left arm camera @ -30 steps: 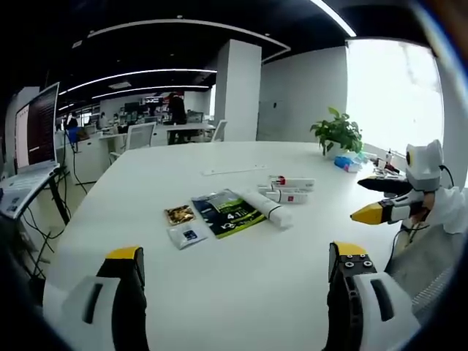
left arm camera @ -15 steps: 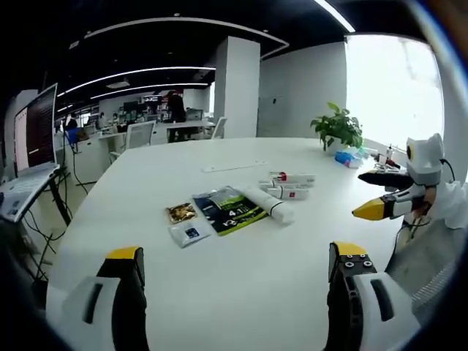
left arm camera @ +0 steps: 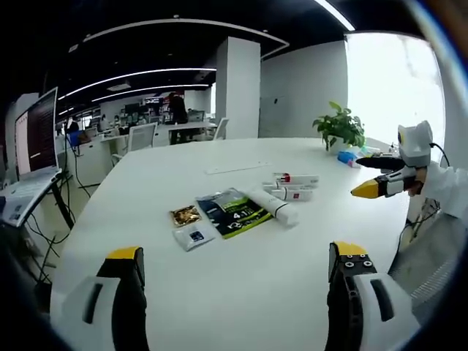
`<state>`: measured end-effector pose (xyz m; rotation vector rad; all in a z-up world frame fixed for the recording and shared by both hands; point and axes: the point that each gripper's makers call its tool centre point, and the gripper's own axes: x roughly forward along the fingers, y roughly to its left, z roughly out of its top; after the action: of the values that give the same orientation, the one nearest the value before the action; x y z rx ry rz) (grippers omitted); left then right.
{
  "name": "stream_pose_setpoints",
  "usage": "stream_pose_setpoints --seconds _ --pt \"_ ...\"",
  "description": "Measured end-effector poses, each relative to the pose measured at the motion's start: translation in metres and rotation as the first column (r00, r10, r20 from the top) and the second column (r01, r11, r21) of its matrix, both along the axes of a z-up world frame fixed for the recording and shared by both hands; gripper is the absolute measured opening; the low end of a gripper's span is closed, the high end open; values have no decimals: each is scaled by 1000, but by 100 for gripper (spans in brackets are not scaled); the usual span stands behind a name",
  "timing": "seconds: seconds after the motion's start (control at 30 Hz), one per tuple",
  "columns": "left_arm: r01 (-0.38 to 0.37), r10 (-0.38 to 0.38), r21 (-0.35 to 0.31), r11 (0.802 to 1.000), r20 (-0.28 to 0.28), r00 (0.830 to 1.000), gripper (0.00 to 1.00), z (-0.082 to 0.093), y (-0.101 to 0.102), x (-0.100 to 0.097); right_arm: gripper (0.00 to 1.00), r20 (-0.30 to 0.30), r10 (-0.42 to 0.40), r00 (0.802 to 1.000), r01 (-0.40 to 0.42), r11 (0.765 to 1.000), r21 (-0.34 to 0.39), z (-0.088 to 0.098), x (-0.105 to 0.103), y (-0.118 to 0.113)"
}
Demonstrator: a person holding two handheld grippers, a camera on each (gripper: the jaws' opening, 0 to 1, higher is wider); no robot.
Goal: Arrange the skincare products in the storage area until every visible bottle or jar stands upright without overlapping.
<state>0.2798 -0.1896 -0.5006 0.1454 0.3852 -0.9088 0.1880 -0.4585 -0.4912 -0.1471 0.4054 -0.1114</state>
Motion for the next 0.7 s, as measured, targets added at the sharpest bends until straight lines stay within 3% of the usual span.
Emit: stream_pose_setpoints --seconds 0.37,0.7 --pt "-10 10 6 1000 -8 1000 99 -2 2 2 100 -85 55 995 -62 995 -84 -5 24 -37" --pt "-8 8 20 1000 -12 1000 99 -5 1 3 100 -180 137 974 -163 977 -139 -12 55 -60"
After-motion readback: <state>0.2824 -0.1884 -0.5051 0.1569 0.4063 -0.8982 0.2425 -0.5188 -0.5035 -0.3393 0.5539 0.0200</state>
